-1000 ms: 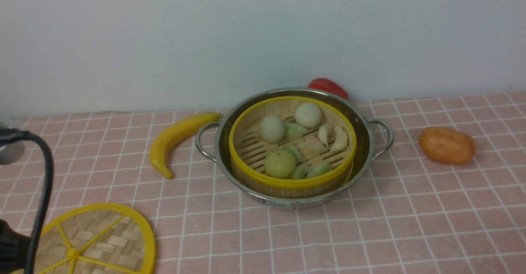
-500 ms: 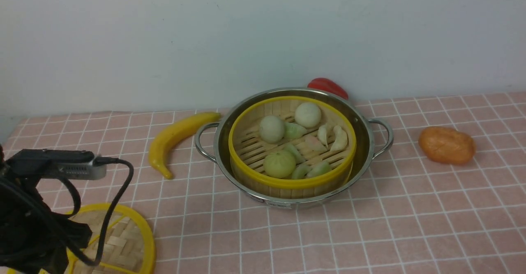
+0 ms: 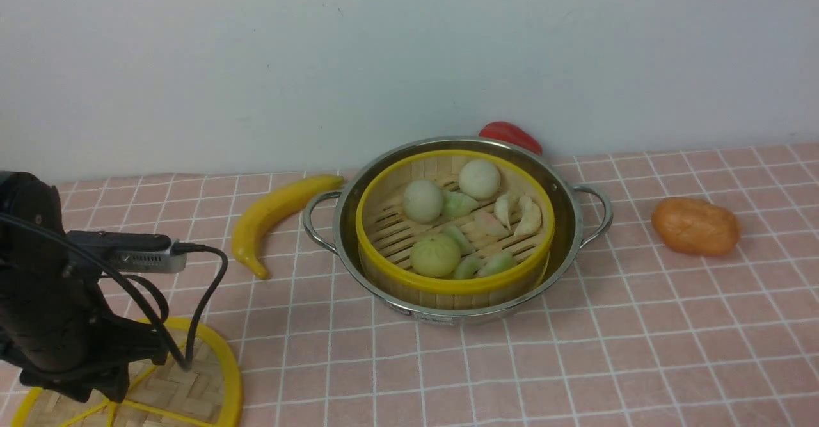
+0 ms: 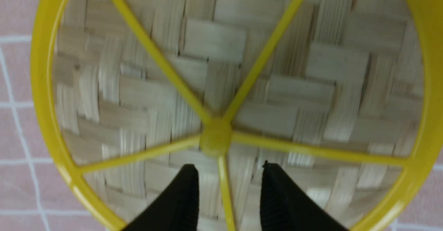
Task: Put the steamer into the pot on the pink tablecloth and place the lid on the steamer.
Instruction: 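Grasp the bamboo steamer lid lying on the table by its centre knob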
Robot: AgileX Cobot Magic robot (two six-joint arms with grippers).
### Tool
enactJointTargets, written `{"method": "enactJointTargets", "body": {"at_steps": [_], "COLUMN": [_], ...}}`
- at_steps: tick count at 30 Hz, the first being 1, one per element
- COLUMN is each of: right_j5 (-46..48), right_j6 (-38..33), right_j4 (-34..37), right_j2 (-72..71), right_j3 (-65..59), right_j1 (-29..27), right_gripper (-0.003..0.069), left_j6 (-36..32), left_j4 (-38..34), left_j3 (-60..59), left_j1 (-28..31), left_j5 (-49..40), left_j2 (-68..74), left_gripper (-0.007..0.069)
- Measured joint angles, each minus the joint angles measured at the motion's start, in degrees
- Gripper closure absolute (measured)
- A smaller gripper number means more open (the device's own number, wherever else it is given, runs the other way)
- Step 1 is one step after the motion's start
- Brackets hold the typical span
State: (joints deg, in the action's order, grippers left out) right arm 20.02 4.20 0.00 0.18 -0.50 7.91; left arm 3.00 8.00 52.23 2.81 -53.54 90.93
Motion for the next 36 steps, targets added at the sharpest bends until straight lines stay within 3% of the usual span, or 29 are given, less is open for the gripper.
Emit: {"method": "enactJointTargets", "body": {"at_steps": [21,25,28,36], "right_j5": [0.00,0.00,0.00,0.00], "right_j6": [0.00,0.00,0.00,0.00], "right_j4": [0.00,0.00,-0.35,0.00], "right_j2": [0.00,0.00,0.00,0.00], "right_j3": [0.00,0.00,0.00,0.00], "right_j1": [0.00,0.00,0.00,0.00], "right_gripper": [0.0419,0.0419,0.0419,0.0419], "left_j6": [5.59,5.66,5.89,5.91], "left_j4": [1.55,1.71,1.84,1.59], "left_j3": [0.05,0.05,0.05,0.05], "left_j1": [0.00,0.00,0.00,0.00], "left_j5": [3.06,2.74,1.74,1.47], "left_j2": [5.19,5.66,5.72,5.72], "left_gripper": [0.0383,0.0424,0.0505,0.0505]}}
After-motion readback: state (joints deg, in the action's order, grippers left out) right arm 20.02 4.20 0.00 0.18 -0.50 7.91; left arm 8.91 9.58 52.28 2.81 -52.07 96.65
